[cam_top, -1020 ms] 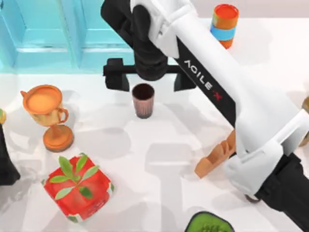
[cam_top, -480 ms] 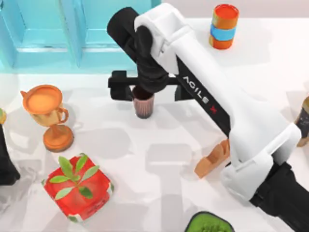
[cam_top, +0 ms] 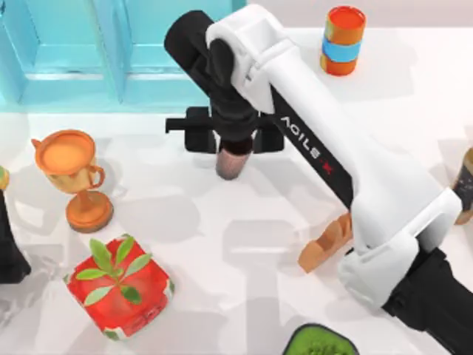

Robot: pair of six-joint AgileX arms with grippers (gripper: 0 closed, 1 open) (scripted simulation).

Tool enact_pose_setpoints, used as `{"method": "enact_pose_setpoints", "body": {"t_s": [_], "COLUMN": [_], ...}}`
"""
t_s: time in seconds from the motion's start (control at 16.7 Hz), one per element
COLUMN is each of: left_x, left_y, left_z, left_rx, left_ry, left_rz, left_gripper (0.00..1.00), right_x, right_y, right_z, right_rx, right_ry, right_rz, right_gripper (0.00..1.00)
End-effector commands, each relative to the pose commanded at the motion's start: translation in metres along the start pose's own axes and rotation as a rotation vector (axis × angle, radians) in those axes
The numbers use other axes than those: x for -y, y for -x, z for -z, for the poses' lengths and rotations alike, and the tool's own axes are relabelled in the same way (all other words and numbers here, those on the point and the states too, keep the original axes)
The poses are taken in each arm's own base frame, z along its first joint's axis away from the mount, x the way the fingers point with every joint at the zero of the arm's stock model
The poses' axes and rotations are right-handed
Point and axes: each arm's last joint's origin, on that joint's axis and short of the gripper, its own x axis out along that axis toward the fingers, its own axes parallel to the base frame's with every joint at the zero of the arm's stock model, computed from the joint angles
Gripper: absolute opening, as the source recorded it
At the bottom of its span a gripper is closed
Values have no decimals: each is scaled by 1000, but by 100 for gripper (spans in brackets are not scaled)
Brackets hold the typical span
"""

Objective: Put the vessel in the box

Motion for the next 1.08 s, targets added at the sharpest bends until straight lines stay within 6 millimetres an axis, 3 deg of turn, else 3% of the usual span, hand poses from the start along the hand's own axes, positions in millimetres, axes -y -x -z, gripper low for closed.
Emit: {"method": "enact_pose_setpoints", "body": {"t_s": [0.3,0.9,1.08], "left_x": [0,0,0], "left_y": [0,0,0], "left_z": [0,0,0], "left_rx": [0,0,0], "left_ry": [0,0,0], "left_rz": [0,0,0], "left_gripper": [100,100,100], "right_x": [0,-1,5], "right_y": [0,1,20], "right_z": [0,1,-9], "right_rx": [0,0,10], "right_ry": [0,2,20], "right_rz": [0,-1,-29], "right_gripper": [2,0,0]}}
